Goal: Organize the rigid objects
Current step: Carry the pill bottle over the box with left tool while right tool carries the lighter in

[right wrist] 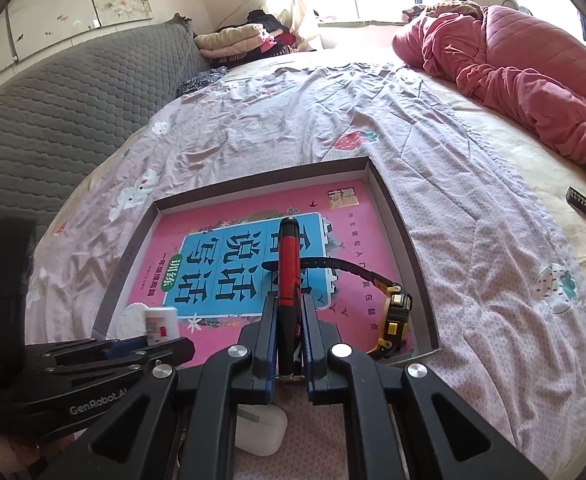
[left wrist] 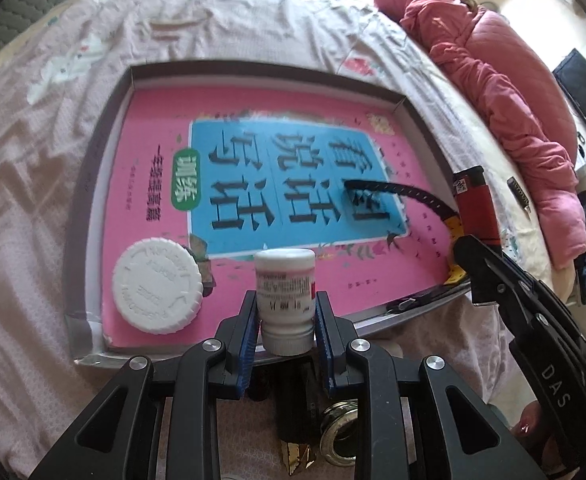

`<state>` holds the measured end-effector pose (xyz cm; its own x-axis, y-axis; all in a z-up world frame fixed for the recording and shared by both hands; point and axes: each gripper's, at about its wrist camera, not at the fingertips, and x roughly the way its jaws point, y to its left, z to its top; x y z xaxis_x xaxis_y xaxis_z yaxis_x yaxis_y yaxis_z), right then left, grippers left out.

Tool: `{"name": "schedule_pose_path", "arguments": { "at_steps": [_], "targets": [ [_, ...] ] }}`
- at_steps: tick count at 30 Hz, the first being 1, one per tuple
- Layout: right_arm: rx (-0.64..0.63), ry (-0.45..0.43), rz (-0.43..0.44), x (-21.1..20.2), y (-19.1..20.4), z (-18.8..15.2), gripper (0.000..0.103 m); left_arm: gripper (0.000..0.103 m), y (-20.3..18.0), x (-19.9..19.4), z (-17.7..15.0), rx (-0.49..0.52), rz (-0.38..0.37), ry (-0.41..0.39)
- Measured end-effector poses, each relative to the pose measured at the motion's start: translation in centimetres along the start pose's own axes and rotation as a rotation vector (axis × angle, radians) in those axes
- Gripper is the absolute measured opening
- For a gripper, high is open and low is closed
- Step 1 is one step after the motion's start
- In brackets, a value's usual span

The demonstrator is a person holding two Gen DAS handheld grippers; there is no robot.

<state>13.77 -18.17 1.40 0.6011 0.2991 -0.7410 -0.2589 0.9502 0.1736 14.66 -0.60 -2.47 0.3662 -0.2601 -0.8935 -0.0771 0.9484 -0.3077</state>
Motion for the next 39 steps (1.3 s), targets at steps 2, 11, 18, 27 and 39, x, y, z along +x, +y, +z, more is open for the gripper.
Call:
{"name": "schedule_pose_path", "arguments": {
  "at_steps": [2,11,18,27,39],
  "targets": [
    [-0.002,0.009,-0.004,0.4,0.0,-0.1,0.011,0.027,0.1,0.1,0.0,0.000,0.004,0.001],
    [0.008,0.048,-0.001,1.8,-0.1,-0.6,0.011,0.027,0.4,0.4,0.2,0.000,0.012,-0.003],
    [0.005,0.084,0.007,2.9,0.2,-0.8,0.011,0.027,0.5,0.6,0.3,-0.001,0.018,0.006],
    [-0.012,0.118,-0.004,4.2,0.5,-0.9,0.011,0.027,0.3,0.7,0.3,0.013,0.024,0.009],
    [-0.006,0.116,-0.048,4.6,-0.6,-0.7,0.011,0.027,0.1,0.7,0.2,0.023,0.032,-0.002]
  ]
}}
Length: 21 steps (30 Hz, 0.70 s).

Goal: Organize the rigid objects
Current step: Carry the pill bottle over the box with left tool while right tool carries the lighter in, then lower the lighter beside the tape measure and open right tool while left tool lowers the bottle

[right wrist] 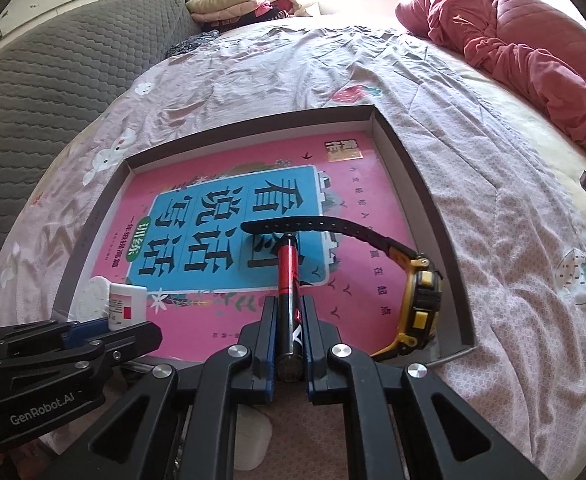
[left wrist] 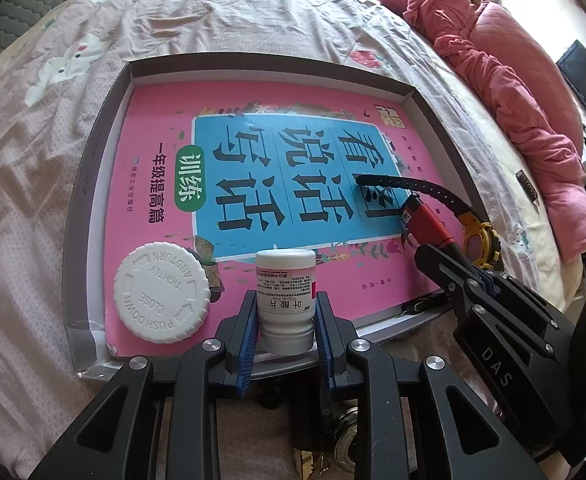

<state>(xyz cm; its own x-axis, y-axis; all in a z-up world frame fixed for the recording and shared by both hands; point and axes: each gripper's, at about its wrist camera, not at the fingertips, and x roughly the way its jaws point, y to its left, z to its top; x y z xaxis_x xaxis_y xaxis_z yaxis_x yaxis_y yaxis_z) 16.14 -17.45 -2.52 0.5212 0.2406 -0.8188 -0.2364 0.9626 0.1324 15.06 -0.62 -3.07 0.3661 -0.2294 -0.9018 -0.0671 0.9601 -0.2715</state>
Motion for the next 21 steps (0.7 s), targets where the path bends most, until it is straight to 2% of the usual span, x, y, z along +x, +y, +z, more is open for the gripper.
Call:
{"name": "schedule_pose_path", "arguments": {
  "at_steps": [21],
  "targets": [
    [0.018,0.007,-0.004,0.37,-0.40,0.30,0.011,0.027,0.23,-0.06,-0.09,-0.009,-0.002,-0.003]
  ]
}}
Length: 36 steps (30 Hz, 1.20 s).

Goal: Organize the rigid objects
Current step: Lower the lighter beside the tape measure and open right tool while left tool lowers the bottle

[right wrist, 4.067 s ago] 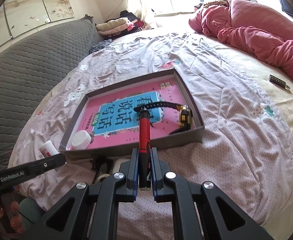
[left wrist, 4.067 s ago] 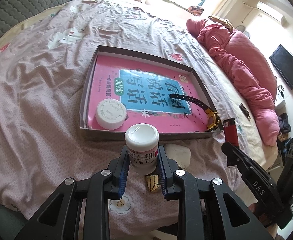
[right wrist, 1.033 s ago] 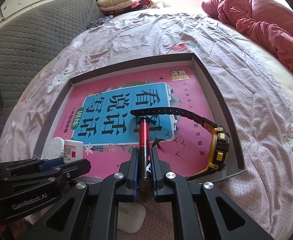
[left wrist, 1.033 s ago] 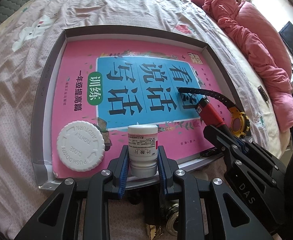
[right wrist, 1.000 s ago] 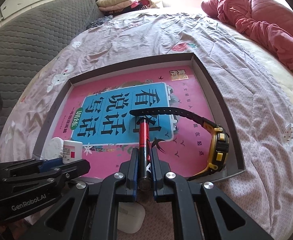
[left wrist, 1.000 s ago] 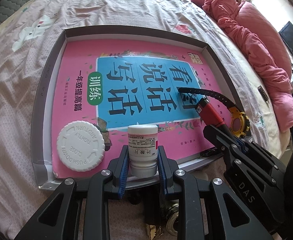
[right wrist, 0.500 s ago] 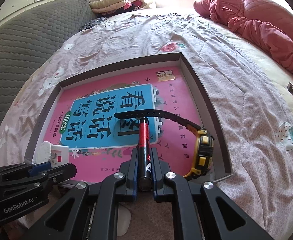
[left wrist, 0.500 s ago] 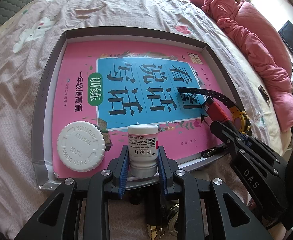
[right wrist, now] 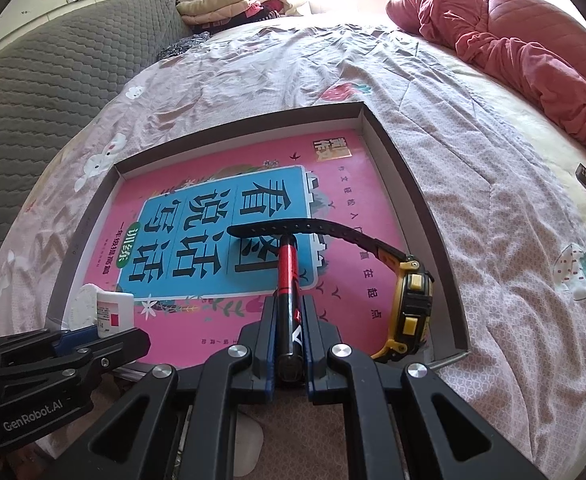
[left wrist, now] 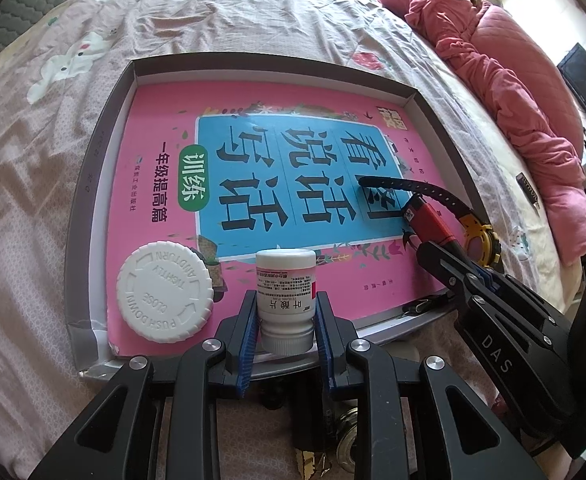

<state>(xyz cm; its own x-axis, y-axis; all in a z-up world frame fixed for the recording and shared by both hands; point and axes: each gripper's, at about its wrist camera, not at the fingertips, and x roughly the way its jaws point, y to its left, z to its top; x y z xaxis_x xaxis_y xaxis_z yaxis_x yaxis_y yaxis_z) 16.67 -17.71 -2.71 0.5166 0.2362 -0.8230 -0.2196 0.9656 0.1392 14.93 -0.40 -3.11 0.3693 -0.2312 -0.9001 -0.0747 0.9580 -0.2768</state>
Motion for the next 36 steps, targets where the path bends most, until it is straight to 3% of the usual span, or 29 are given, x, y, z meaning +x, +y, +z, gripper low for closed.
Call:
{"name": "schedule_pose_path", "arguments": {
  "at_steps": [15,24,33,36],
  "targets": [
    [-0.001,-0.004,-0.012,-0.1,0.1,-0.1,0.011,0.027,0.2,-0.1,0.0,-0.012,0.003,-0.004],
    [0.014,-0.023,-0.024,-0.8,-0.4,-0.4,0.023,0.027,0.3,-0.2,0.0,-0.022,0.016,-0.006],
    [0.021,-0.053,-0.034,-1.8,-0.4,-0.7,0.024,0.027,0.5,-0.3,0.0,-0.028,0.028,-0.003],
    [0.015,-0.073,-0.040,-2.4,-0.3,-0.8,0.031,0.027,0.5,-0.3,0.0,-0.030,0.031,-0.002]
  ]
}}
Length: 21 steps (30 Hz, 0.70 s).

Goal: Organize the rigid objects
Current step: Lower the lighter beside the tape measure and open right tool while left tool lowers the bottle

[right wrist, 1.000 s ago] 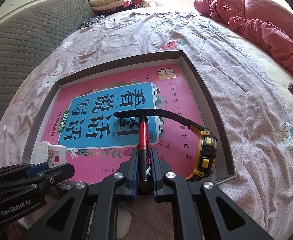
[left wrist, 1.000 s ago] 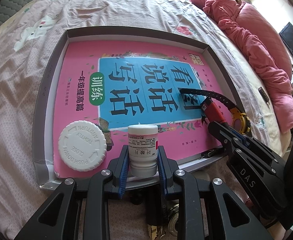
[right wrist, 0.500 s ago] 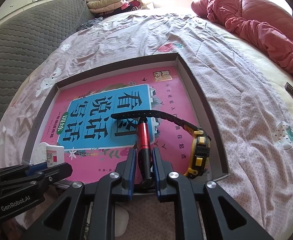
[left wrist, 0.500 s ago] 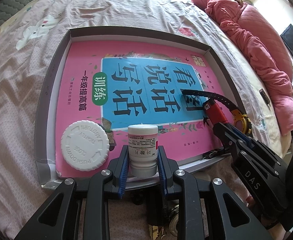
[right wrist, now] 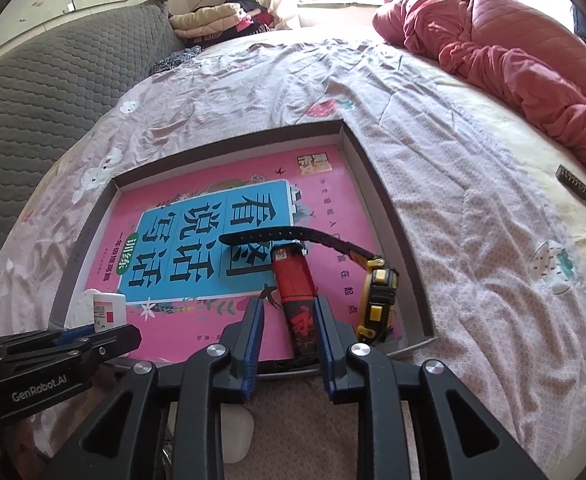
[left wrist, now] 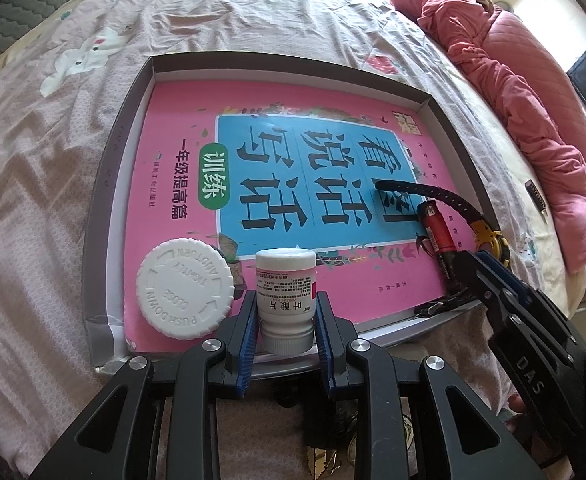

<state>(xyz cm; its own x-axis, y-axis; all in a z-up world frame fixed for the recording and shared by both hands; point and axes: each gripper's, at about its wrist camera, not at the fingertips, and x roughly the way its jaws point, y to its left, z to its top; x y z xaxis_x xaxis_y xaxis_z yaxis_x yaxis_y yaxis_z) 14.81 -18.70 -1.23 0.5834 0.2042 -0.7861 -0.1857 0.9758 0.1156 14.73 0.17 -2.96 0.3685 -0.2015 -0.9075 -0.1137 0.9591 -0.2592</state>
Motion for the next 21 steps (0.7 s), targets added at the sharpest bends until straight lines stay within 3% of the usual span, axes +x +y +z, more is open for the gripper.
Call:
{"name": "schedule_pose_path", "arguments": {
  "at_steps": [3,21],
  "targets": [
    [0.009,-0.020,0.006,-0.7,-0.2,-0.1,0.036,0.027,-0.1,0.0,0.0,0.006,0.007,0.000],
    [0.035,-0.045,0.020,-2.7,-0.9,-1.5,0.037,0.028,-0.3,0.1,0.0,0.001,0.019,-0.001]
  ]
}}
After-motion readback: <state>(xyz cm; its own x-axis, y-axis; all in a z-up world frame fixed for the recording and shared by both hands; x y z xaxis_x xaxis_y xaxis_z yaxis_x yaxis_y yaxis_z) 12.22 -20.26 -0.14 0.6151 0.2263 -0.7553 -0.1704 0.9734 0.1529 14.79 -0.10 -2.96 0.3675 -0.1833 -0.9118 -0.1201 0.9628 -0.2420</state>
